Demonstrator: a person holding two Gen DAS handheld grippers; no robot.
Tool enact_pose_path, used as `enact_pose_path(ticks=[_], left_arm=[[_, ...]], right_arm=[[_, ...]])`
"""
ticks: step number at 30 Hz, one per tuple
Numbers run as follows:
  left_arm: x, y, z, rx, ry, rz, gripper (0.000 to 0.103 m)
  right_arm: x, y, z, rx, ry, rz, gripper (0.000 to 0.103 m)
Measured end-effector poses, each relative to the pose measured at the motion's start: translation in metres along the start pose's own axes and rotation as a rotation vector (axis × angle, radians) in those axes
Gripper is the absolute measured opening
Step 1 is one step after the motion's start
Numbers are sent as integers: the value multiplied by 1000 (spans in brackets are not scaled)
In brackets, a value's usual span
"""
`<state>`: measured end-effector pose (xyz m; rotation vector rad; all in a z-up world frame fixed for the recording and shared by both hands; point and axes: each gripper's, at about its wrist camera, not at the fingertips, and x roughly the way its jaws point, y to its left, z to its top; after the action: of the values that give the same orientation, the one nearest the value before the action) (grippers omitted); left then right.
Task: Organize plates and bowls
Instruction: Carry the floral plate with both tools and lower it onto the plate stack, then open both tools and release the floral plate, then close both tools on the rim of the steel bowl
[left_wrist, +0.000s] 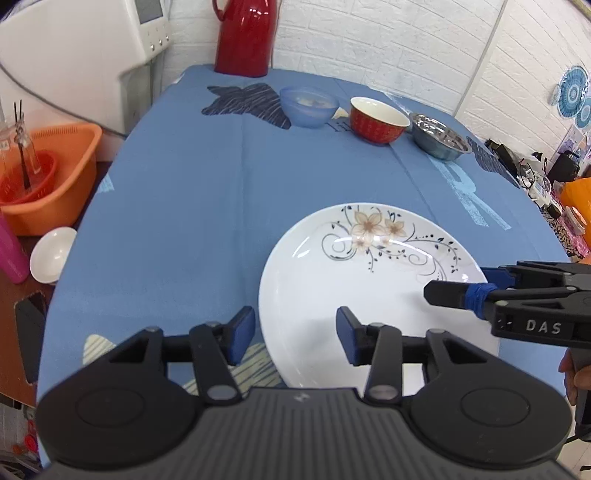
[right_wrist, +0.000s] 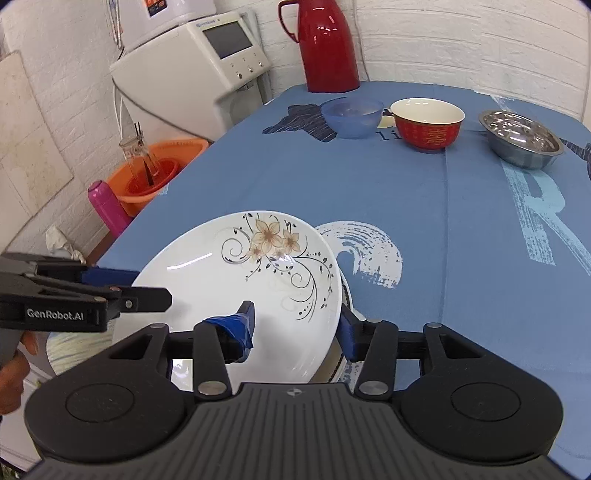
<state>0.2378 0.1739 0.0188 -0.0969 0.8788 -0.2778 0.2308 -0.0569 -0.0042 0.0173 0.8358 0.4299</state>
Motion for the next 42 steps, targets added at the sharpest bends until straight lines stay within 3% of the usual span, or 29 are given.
enact_pose_path(ticks=[7,10,16,21,27,35,38,42], left_arm=[[-9,0,9,11,-21,10,51],[-11,1,16,0,-32,16,51],[-18,-3,28,0,-57,19,54],[-22,-3,34,-15,-66,10,54],[-12,-28,54,4,-49,-62,55],[48,-101,104,3,22,-158,58],[87,-131,132,-57,56,-194,58],[151,-167,169,-208,76,-253,58]], right_arm=[[-4,3,7,-89,53,-38,33],[4,2,6,-113,134,-54,34],[1,-5,9,-127,127,-42,32],[-23,-44,22,3,42,-67,32],[-42,-101,19,162,-22,-83,33],[-46,-188,22,313,-48,-138,33],[-39,-218,38,328,-62,-159,34],[-24,-263,70,348,-90,-179,34]])
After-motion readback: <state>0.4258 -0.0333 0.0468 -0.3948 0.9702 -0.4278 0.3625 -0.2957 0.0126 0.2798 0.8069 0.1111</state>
